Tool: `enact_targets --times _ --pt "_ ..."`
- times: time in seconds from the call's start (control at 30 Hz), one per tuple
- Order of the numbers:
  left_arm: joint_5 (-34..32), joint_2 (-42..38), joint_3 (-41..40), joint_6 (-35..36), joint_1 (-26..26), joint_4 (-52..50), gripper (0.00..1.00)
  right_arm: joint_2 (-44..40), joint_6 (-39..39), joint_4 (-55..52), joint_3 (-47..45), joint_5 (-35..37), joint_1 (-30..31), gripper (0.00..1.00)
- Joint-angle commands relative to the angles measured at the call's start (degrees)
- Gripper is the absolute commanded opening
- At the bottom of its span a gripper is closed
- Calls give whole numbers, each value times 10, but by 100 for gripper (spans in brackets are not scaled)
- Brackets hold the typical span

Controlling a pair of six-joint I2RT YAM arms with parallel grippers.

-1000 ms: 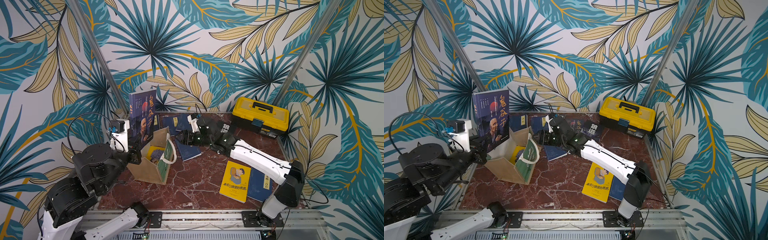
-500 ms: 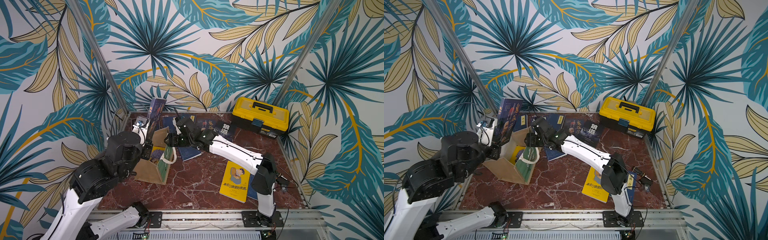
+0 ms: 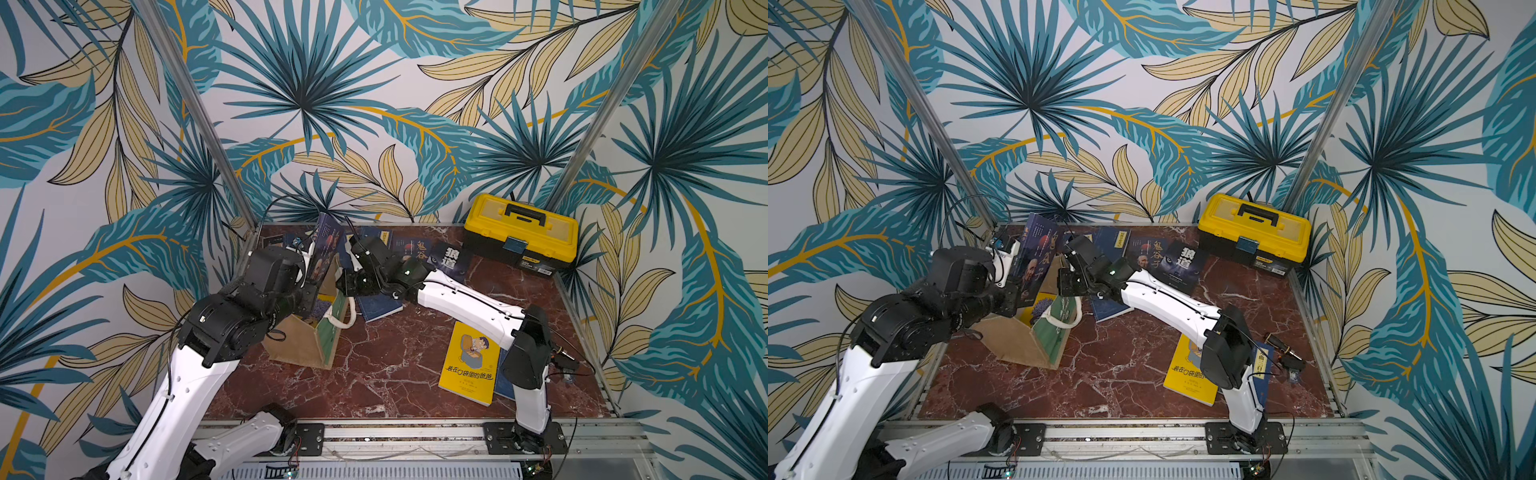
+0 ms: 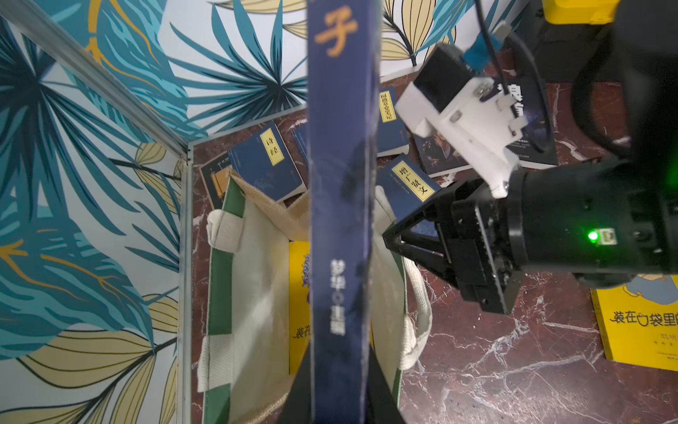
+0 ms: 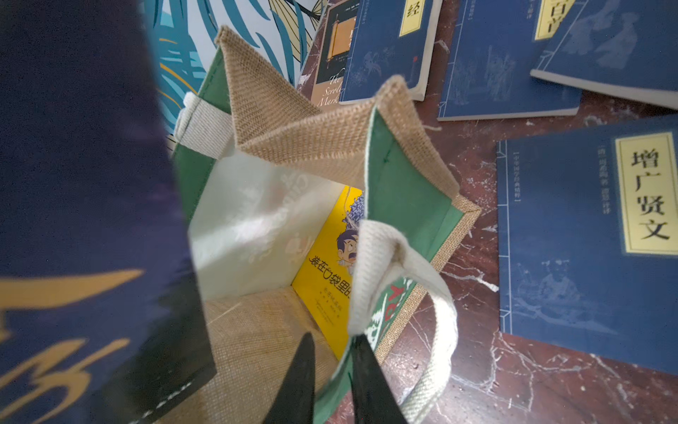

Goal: Put the books into the canvas bag
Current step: Place the book in the canvas bag.

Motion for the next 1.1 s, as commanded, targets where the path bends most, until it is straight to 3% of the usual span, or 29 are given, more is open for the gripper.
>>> enact_targets --times 0.0,0.13,0.3,0.43,1.0,1.07 --pt "25 -15 -17 -26 13 -6 0 4 -11 -32 4 19 1 14" --pt "45 -9 -23 -38 23 -32 0 5 -13 -39 4 24 2 14" --pt "49 -4 -27 -51 32 -54 0 13 -15 -52 11 23 2 33" --pt "52 0 -31 -59 39 -58 0 31 -12 -76 31 12 2 36" --pt "74 35 -51 -61 67 -71 0 32 -17 -83 44 27 2 0" --pt "78 39 -55 -59 71 -71 0 33 -16 -79 46 27 2 0"
